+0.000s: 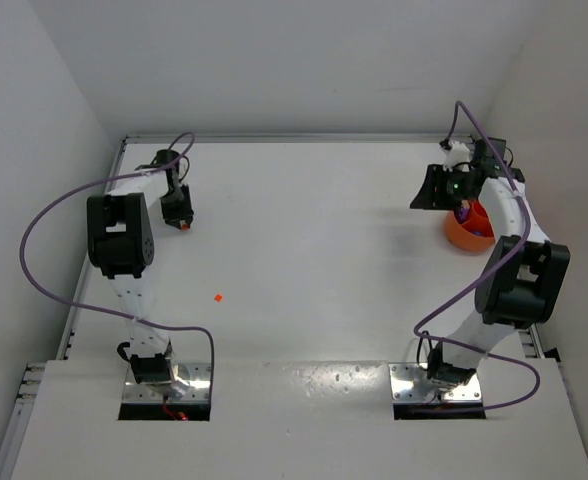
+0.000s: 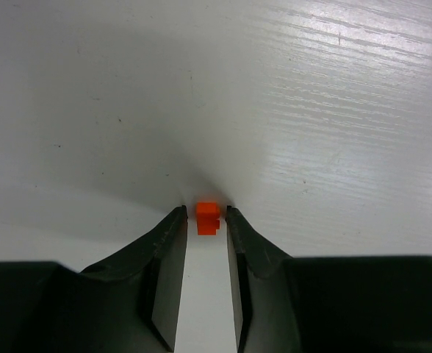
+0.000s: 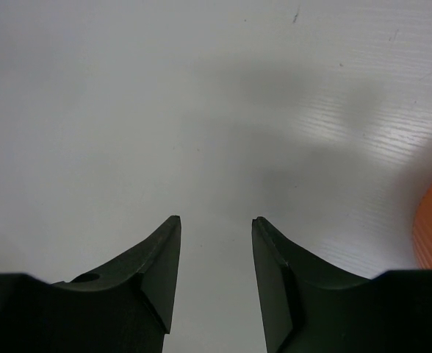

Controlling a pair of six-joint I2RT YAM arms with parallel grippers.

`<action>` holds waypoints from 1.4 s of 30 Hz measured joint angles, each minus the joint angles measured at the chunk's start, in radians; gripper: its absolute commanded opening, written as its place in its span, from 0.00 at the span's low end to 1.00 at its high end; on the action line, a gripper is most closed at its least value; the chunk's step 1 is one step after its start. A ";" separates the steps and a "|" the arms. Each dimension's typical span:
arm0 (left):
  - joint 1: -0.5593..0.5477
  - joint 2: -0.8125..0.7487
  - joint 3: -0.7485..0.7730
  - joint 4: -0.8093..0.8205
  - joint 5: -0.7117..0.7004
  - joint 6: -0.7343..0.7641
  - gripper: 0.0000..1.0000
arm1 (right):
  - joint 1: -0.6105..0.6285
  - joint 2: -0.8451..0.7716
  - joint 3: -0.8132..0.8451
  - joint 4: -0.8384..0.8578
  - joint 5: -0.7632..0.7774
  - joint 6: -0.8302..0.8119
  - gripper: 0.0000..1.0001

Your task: Sort the legos into containers by color

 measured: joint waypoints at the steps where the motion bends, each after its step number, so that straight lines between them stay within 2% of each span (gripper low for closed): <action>1: 0.000 0.002 0.002 -0.003 0.000 0.000 0.34 | 0.000 0.000 0.000 -0.001 0.000 0.000 0.44; 20: 0.006 0.037 0.060 -0.044 0.015 0.002 0.33 | 0.008 0.032 0.033 -0.013 -0.004 0.000 0.44; 23: 0.006 0.037 0.060 -0.043 0.016 0.006 0.28 | 0.013 0.033 0.033 -0.013 -0.004 -0.001 0.43; 30: 0.006 0.037 0.060 -0.040 0.024 0.013 0.00 | 0.019 0.034 0.033 -0.017 -0.025 -0.008 0.38; 33: 0.007 0.034 0.060 -0.040 0.043 0.015 0.00 | 0.032 0.026 0.016 0.001 -0.064 -0.014 0.35; 37: 0.008 0.024 0.058 -0.039 0.122 0.002 0.00 | 0.099 -0.065 -0.140 0.080 -0.144 0.014 0.30; 42: -0.033 -0.041 0.095 -0.062 0.211 -0.096 0.00 | 0.288 -0.193 -0.272 0.277 -0.193 0.180 0.28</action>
